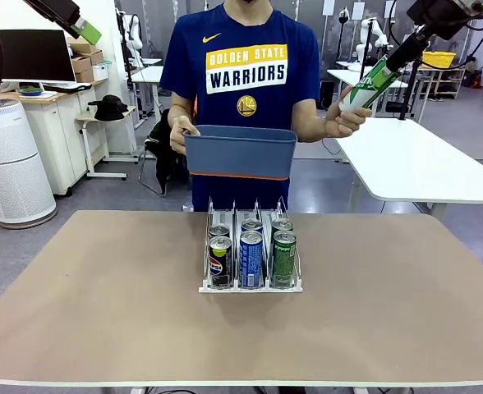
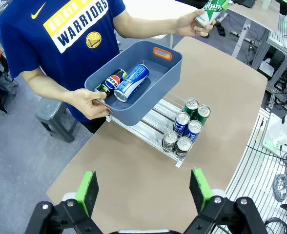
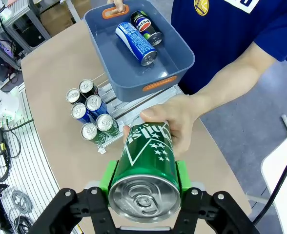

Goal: Fill the beverage cans into the dispenser.
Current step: Place the picked Sprite in the line of the Automatic Can Dispenser with the same cans.

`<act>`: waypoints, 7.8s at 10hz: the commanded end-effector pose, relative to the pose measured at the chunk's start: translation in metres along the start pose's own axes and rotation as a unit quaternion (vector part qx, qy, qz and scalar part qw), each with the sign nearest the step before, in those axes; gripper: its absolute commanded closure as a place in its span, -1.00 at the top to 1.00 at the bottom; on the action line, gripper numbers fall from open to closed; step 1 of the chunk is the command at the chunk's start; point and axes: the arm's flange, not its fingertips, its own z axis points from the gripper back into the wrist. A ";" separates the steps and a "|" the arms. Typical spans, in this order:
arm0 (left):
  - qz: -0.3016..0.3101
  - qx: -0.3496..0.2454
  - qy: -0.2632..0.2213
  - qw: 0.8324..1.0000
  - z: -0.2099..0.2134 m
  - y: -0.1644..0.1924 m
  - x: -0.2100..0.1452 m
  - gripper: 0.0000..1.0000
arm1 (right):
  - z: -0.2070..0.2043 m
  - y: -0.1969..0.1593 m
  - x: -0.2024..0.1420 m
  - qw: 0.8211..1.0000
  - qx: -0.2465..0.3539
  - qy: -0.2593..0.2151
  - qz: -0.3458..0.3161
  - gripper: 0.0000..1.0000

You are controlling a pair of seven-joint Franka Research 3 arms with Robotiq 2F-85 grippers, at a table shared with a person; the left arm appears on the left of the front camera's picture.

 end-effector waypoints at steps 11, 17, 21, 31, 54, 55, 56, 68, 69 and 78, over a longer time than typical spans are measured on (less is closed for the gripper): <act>0.000 0.001 0.002 1.000 0.000 -0.001 -0.001 1.00 | 0.000 0.000 0.000 1.000 -0.001 0.000 0.000 -1.00; 0.000 0.001 0.002 1.000 0.000 -0.001 -0.001 1.00 | 0.004 0.082 -0.027 0.998 -0.002 0.050 -0.040 0.16; 0.000 0.001 0.002 1.000 0.000 -0.001 -0.001 1.00 | -0.005 0.140 -0.056 0.996 -0.033 0.046 -0.071 0.16; 0.000 0.001 0.002 1.000 0.000 -0.001 -0.001 1.00 | -0.055 0.179 -0.095 0.996 -0.012 0.072 -0.048 0.16; 0.000 0.001 0.002 1.000 0.000 -0.001 -0.001 1.00 | -0.240 0.233 -0.137 0.993 -0.029 0.104 -0.055 0.16; 0.000 0.001 0.002 1.000 0.000 -0.001 -0.001 1.00 | -0.243 0.232 -0.137 0.993 -0.026 0.104 -0.059 0.16; 0.000 0.001 0.002 1.000 0.000 -0.001 -0.001 1.00 | -0.243 0.228 -0.135 0.992 -0.018 0.109 -0.060 0.16; 0.000 0.001 0.002 1.000 0.000 -0.001 -0.001 1.00 | -0.295 0.191 -0.097 0.995 -0.019 0.077 -0.053 0.16; 0.000 0.001 0.002 1.000 0.000 -0.001 -0.001 1.00 | -0.300 0.190 -0.096 0.995 -0.017 0.078 -0.053 0.16; 0.000 0.001 0.002 1.000 0.000 -0.001 -0.001 1.00 | -0.329 0.171 -0.090 0.993 -0.072 0.086 -0.034 0.16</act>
